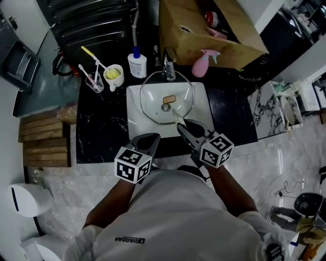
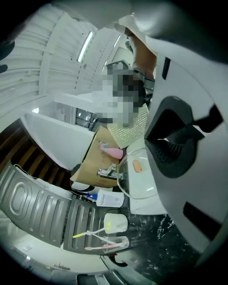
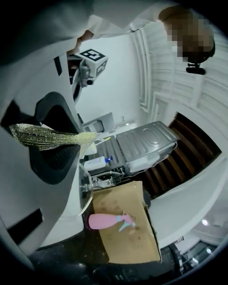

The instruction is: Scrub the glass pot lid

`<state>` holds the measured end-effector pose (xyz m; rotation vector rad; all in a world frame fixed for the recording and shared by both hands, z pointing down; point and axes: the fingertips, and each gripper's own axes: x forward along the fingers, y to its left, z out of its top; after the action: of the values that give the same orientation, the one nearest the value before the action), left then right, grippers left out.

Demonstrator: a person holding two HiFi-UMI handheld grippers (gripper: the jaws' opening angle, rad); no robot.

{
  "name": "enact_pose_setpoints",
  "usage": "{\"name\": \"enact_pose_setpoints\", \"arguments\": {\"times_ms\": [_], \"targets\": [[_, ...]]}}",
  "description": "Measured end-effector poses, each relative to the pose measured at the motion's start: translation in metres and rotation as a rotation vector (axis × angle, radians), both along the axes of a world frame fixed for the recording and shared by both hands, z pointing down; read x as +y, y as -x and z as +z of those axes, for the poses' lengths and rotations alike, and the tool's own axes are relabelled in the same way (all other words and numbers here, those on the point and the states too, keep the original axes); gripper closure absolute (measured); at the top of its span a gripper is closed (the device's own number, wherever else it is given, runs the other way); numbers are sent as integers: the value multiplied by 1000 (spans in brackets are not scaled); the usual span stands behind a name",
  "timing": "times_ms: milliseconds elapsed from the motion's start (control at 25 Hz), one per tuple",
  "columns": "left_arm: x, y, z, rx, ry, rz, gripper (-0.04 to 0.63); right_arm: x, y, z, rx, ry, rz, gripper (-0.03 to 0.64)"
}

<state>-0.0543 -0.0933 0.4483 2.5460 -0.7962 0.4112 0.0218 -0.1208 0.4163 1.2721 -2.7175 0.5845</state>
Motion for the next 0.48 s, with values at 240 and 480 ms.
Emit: {"name": "enact_pose_setpoints", "arguments": {"times_ms": [240,480], "targets": [[28,-17,-23,31,-39,-59,580,37,-37,-39,-151,-37,121,514],[80,-51,-25,38,-43,-98,580,101,-60,-26,-142,14,75,518]]}}
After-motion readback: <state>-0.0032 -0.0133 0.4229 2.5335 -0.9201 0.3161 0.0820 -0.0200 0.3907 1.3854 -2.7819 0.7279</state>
